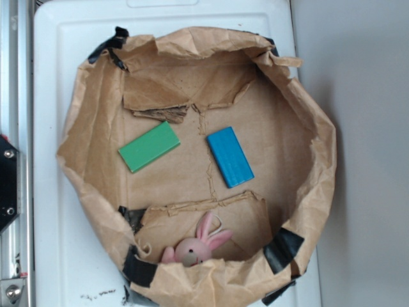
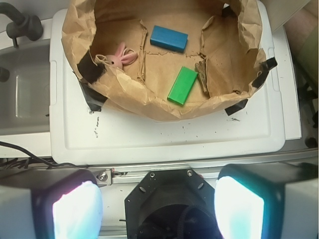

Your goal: Grab the blue block.

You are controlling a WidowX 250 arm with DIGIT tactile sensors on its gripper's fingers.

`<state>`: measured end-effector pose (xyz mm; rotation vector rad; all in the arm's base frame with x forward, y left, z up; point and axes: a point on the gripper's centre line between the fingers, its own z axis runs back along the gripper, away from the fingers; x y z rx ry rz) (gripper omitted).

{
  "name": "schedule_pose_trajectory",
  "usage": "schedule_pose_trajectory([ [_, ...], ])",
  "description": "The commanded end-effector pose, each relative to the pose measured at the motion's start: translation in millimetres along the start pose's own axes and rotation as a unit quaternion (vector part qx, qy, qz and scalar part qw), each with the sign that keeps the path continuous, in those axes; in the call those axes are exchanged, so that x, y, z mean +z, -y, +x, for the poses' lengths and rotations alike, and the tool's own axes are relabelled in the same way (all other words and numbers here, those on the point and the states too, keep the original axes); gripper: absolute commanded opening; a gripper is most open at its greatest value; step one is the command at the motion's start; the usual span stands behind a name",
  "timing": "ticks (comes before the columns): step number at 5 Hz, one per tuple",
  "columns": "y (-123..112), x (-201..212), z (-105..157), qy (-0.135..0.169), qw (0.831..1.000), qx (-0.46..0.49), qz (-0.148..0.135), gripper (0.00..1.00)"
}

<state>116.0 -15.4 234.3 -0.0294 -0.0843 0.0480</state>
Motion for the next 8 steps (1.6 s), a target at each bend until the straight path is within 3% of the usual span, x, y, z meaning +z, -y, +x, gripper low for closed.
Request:
schedule_pose_trajectory([
  [1, 1, 3, 2, 0.006, 1.0, -0.001, -0.001, 1.0],
  [3, 1, 3, 2, 0.006, 1.0, -0.001, -0.001, 1.0],
  [4, 11, -5, 37, 0.014, 0.997, 0.071, -0.014, 1.0],
  [5, 28, -28, 67, 0.003, 0.992, 0.123, -0.01, 1.0],
  [6, 26, -42, 95, 0.033, 0.969, 0.245, -0.025, 1.0],
  [7, 9, -53, 118, 0.062, 0.929, 0.362, -0.042, 1.0],
  [8, -7, -56, 137, 0.047, 0.918, 0.388, -0.062, 1.0],
])
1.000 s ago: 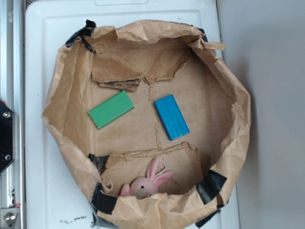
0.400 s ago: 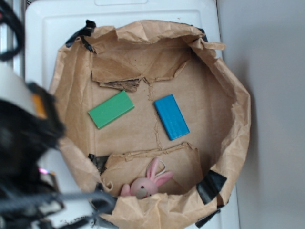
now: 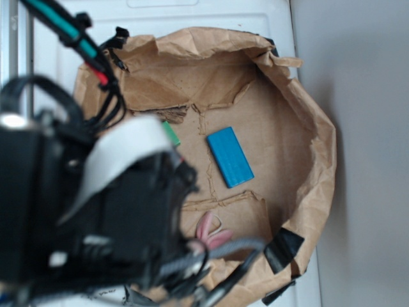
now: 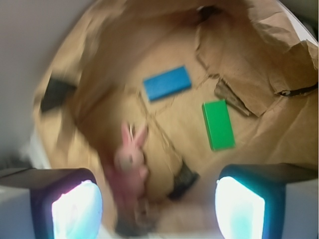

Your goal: Grab the blue block.

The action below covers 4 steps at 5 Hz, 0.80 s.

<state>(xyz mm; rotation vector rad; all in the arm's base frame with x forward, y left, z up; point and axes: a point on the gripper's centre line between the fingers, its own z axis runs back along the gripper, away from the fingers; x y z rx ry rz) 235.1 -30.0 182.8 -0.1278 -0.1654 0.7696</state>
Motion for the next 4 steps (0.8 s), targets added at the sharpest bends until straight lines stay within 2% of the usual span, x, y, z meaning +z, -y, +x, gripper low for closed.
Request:
schedule_pose_trajectory([
  [1, -3, 4, 35, -0.006, 0.999, 0.039, -0.025, 1.0],
  [3, -3, 4, 35, -0.006, 0.999, 0.039, -0.025, 1.0],
  [4, -7, -29, 56, -0.011, 0.998, 0.054, -0.002, 1.0],
])
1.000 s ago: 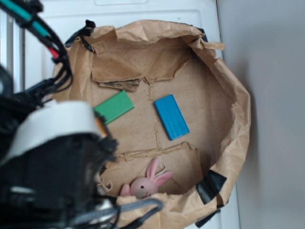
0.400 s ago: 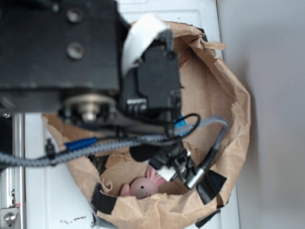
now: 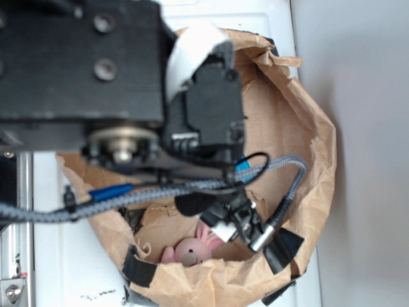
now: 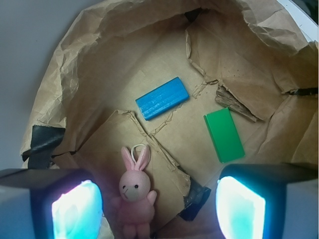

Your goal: Grab the blue block.

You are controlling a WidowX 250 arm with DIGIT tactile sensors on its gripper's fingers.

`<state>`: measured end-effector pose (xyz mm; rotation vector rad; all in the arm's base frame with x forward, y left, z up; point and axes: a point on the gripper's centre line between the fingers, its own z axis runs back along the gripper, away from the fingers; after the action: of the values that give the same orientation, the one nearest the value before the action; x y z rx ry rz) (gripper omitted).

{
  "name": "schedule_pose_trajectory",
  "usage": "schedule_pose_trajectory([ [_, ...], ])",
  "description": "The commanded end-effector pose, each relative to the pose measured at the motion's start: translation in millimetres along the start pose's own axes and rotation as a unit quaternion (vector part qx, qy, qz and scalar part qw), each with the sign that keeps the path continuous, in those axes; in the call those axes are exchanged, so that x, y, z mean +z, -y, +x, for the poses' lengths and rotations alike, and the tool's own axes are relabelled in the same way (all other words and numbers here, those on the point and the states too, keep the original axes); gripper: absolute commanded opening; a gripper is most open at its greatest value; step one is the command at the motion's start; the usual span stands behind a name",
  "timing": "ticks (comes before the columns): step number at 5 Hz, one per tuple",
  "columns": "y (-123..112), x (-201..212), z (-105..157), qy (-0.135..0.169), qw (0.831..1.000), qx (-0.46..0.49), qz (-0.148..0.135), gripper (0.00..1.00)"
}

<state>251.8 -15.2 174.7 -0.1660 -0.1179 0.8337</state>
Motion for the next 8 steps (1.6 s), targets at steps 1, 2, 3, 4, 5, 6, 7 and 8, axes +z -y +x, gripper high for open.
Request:
schedule_pose_trajectory([
  [1, -17, -35, 49, 0.035, 0.999, -0.019, -0.011, 1.0],
  [2, -28, -47, 58, 0.054, 0.998, 0.023, -0.003, 1.0],
  [3, -29, -54, 55, 0.071, 0.996, -0.045, -0.014, 1.0],
  [4, -29, -54, 55, 0.071, 0.996, -0.045, -0.014, 1.0],
  [5, -29, -54, 55, 0.071, 0.996, -0.045, -0.014, 1.0],
  [6, -29, -54, 55, 0.071, 0.996, -0.045, -0.014, 1.0],
  [7, -11, -65, 68, 0.039, 0.987, -0.156, -0.018, 1.0],
  [8, -7, -69, 68, 0.004, 0.961, -0.27, -0.061, 1.0],
])
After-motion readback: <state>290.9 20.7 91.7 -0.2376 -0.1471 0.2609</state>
